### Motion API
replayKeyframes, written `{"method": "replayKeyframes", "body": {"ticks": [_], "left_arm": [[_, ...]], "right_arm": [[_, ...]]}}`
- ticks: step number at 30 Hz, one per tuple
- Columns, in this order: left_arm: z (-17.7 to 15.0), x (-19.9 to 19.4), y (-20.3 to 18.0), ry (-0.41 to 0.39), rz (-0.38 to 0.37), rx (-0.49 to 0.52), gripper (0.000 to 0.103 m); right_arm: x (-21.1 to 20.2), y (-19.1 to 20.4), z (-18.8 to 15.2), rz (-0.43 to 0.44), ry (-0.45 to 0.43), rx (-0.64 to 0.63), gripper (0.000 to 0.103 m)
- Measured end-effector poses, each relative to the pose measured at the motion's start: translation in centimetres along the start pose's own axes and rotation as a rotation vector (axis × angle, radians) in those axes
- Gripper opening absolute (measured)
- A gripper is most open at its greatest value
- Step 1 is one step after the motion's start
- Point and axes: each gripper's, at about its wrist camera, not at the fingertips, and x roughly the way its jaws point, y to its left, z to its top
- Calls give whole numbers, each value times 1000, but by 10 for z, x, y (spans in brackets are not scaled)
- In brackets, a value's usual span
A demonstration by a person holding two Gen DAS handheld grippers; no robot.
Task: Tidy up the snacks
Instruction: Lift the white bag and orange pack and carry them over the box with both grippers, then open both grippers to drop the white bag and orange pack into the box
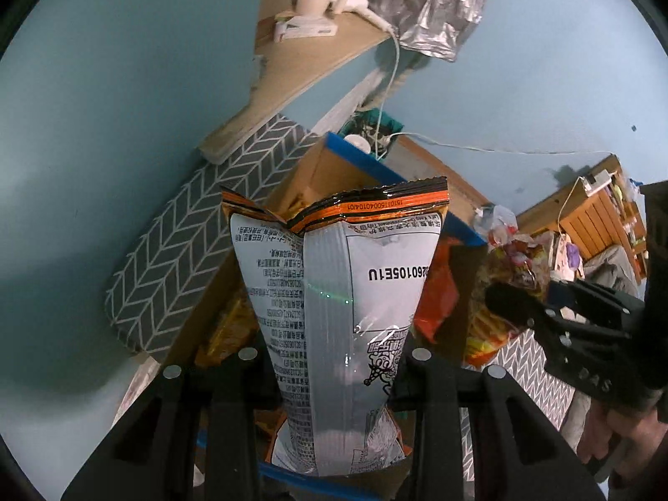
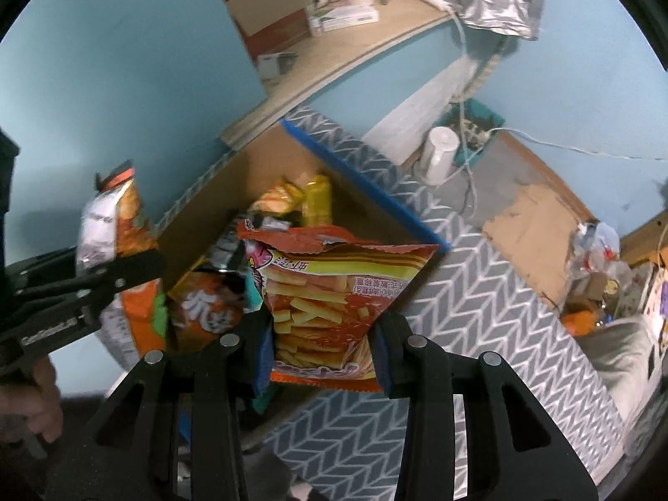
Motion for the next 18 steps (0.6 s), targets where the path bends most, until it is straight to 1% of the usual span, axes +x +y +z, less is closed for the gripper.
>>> {"method": "replayKeyframes", "body": {"ticks": [5, 7, 8, 9, 11, 14, 16, 18], "left_arm": [[0, 13, 11, 30, 1, -27, 34], [0, 17, 15, 41, -5, -44, 36], [-2, 18, 18, 44, -5, -52, 39], [-3, 19, 19, 45, -5, -62, 46], [-5, 19, 22, 39, -14, -77, 54], [-6, 15, 22, 25, -1, -76, 61], [-6, 10, 22, 19, 7, -70, 67], [-5, 5, 22, 10, 21, -64, 70]], "right_arm": [[11, 17, 11, 22, 17, -16, 37], [16, 23, 16, 33, 27, -21, 37], [17, 26, 17, 36, 30, -22, 38], [20, 29, 20, 43, 35, -22, 38], [21, 31, 23, 47, 41, -22, 38], [23, 35, 28, 46, 42, -23, 39], [20, 37, 29, 48, 36, -26, 43], [17, 39, 30, 44, 24, -29, 53]]}}
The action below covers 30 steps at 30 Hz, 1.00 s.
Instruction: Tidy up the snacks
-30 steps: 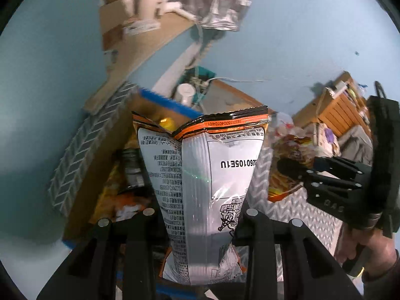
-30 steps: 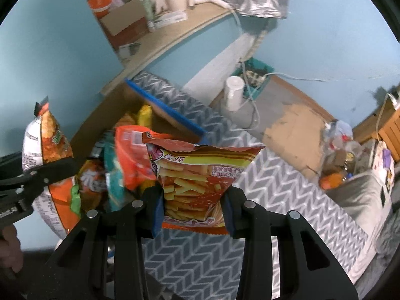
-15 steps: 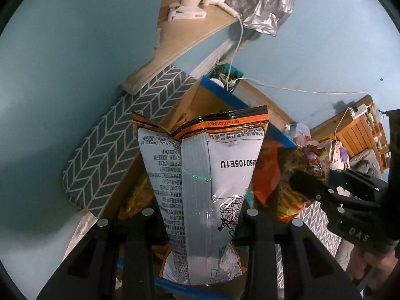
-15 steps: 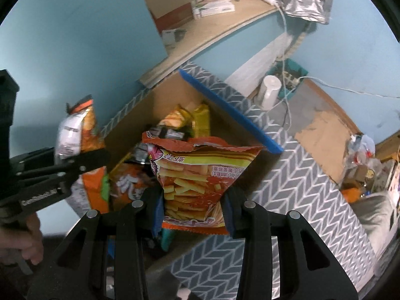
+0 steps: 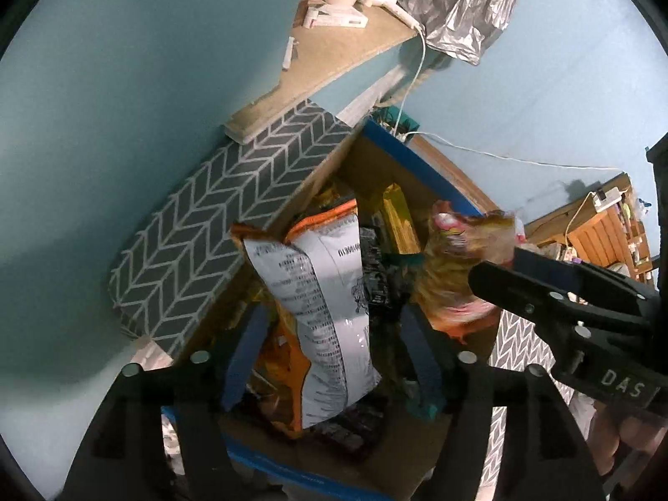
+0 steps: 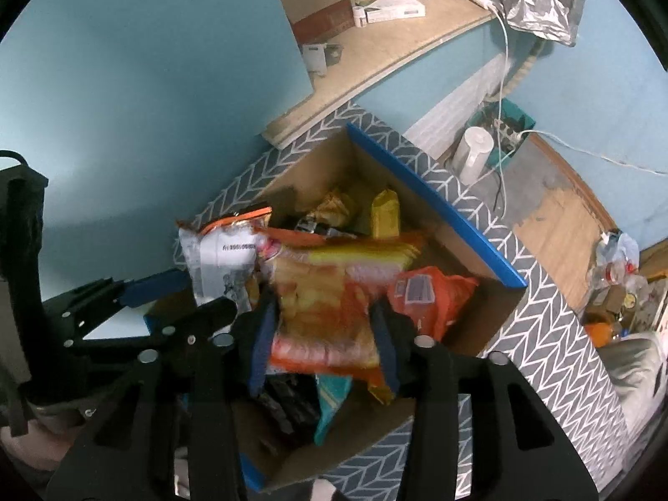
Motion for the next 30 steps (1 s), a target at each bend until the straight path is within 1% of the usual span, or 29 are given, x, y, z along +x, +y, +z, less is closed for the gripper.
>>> {"method": "replayKeyframes", "body": {"ticks": [2, 6, 9, 13, 15, 19, 22, 26, 30], "left_arm": [[1, -7, 1, -13, 8, 4, 72], [2, -22, 0, -45, 8, 18, 76], [3, -35, -2, -73, 10, 29, 79], [4, -52, -7, -112, 1, 52, 79], [4, -60, -11, -131, -5, 66, 81], [2, -78, -19, -175, -14, 96, 83], [0, -91, -26, -204, -20, 108, 86], [-4, -103, -30, -233, -30, 127, 86], [-9, -111, -34, -245, -37, 145, 87]], "right_arm": [[-4, 3, 0, -9, -11, -9, 56], [-15, 3, 1, -54, -44, -21, 58], [-26, 1, 0, -87, -73, -15, 66], [-41, -6, -3, -125, -111, -2, 67], [-49, -9, -6, -148, -129, 2, 68], [-65, -12, -10, -187, -160, 6, 70], [-76, -12, -13, -194, -182, 15, 71], [-90, -14, -20, -199, -210, 27, 71], [-102, -15, -25, -206, -233, 38, 72]]}}
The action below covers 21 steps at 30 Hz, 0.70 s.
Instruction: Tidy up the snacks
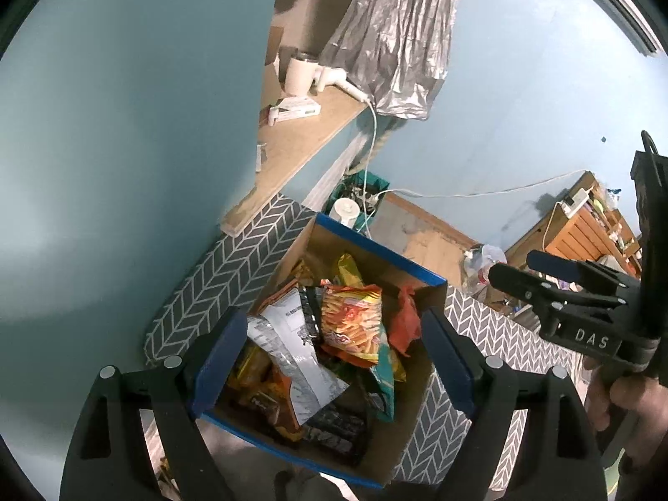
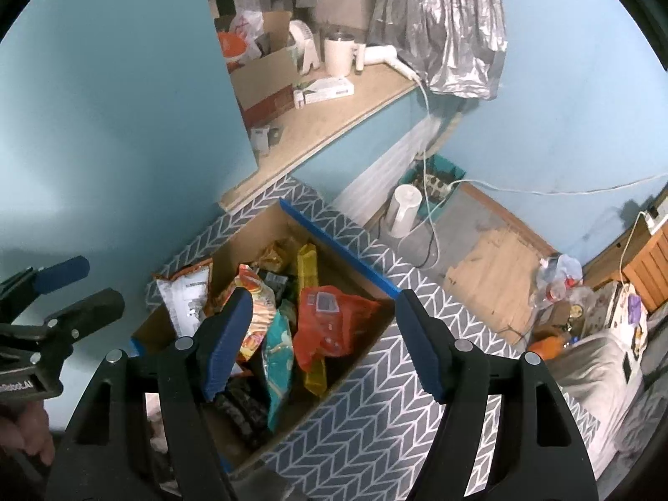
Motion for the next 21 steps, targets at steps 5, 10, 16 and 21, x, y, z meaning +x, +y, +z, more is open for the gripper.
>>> {"method": "replayKeyframes", "body": {"ticks": [5, 10, 16, 21], "left_arm": [[-7, -6, -5, -2, -10, 16, 90], [-8, -11, -7, -1, -24, 20, 89], [-8, -20, -8, -18, -32, 16, 89], [-8, -20, -7, -10, -39, 8, 89]], "right_arm": [[-10, -5, -3, -13, -15, 25, 72], [-21, -7, -7, -26, -34, 42, 72], [-29, -8, -13, -33, -44, 58, 72], [-34, -9, -16, -32, -46, 70, 72]]}}
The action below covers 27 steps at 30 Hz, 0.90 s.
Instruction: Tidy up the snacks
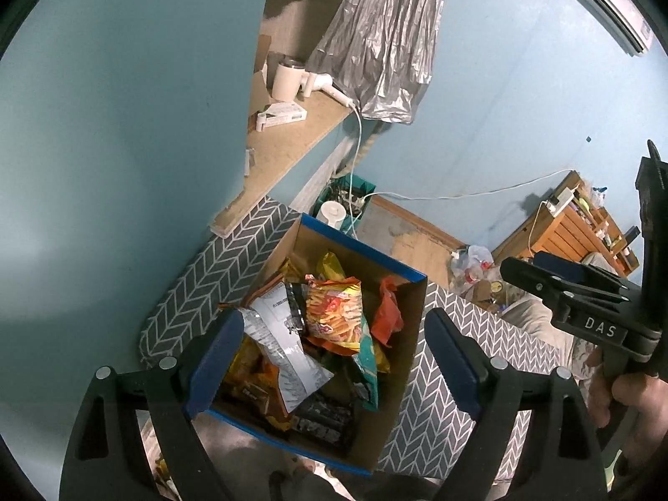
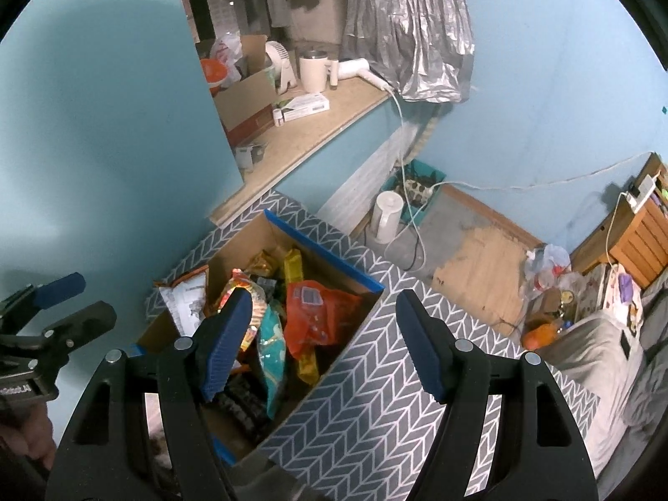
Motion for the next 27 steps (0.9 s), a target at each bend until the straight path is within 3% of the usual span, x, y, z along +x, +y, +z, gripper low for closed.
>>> {"method": "replayKeyframes", "body": {"ticks": [27], "left_arm": [[7, 3, -12, 20, 3, 34, 90]], "right_arm": [[-3, -10, -5, -1, 7, 63, 73]]}}
